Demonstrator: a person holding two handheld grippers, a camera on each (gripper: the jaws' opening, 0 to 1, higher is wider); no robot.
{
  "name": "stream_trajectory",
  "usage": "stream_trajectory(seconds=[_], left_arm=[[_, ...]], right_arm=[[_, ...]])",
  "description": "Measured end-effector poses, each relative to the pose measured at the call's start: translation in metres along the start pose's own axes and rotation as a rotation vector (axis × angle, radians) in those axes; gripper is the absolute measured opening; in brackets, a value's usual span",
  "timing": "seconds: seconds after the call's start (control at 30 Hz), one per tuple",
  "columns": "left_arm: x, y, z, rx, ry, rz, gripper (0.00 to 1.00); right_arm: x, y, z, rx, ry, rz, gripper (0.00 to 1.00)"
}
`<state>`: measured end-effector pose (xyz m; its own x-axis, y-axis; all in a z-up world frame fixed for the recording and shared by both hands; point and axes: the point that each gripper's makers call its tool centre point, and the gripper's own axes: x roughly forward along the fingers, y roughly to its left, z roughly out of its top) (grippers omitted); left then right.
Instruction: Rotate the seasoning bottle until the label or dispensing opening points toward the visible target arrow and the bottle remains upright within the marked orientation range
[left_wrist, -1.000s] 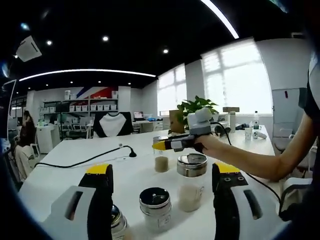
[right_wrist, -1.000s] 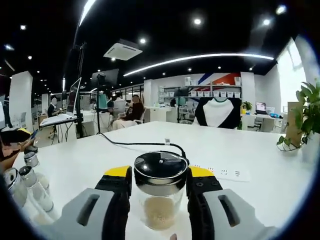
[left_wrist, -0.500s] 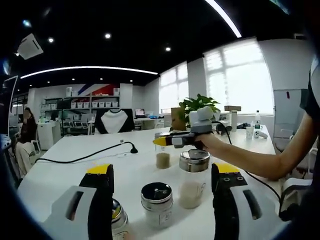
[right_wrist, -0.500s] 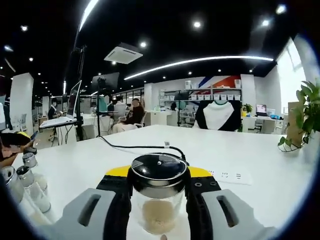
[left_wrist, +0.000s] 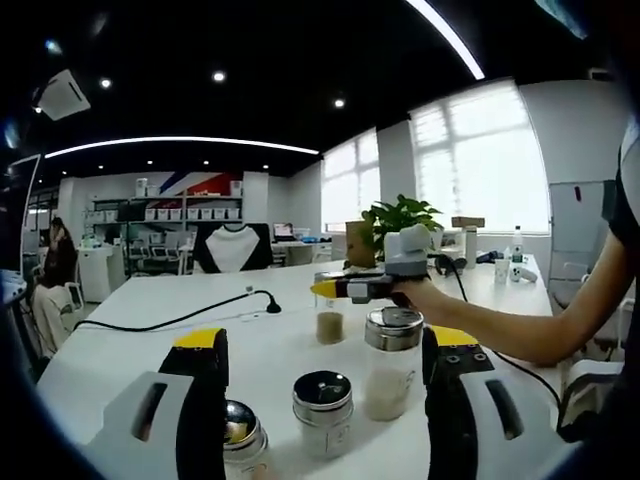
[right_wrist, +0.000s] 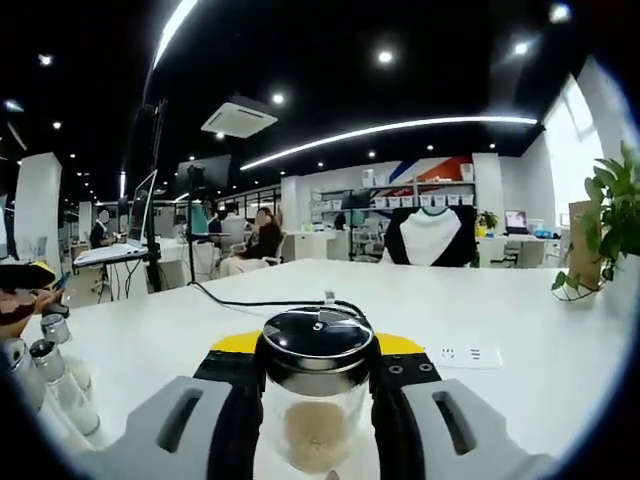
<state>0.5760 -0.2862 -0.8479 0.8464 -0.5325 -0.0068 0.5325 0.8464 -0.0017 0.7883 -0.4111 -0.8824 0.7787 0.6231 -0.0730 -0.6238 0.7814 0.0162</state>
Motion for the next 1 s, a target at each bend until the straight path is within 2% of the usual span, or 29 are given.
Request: stream_trajectory(seconds=[0.17, 0.33, 0.53, 0.77, 1.0], left_arm=[[-0.001, -0.001, 0.001, -0.013, -0.005, -0.003, 0.84], [-0.004, -0.004, 0.011, 0.005, -0.025, -0.001, 0.84], [-0.011, -0.007, 0.016, 0.012, -0.038, 0.007, 0.84], [-0.021, -0.014, 0.014, 0.011, -0.033, 0.01, 0.84], [-0.03, -0.025, 0.014, 0.003, -0.039, 0.005, 0.84]], right_arm=[[-0.007, 0.0, 0.012, 0.001, -0.026, -0.009, 0.38], [-0.018, 0.0, 0.018, -0.004, -0.033, -0.019, 0.38], [-0.028, 0.004, 0.019, -0.011, -0.021, -0.02, 0.38], [-0.042, 0.012, 0.023, -0.008, -0.036, -0.014, 0.38], [-0.062, 0.022, 0.018, -0.031, -0.027, -0.018, 0.38]])
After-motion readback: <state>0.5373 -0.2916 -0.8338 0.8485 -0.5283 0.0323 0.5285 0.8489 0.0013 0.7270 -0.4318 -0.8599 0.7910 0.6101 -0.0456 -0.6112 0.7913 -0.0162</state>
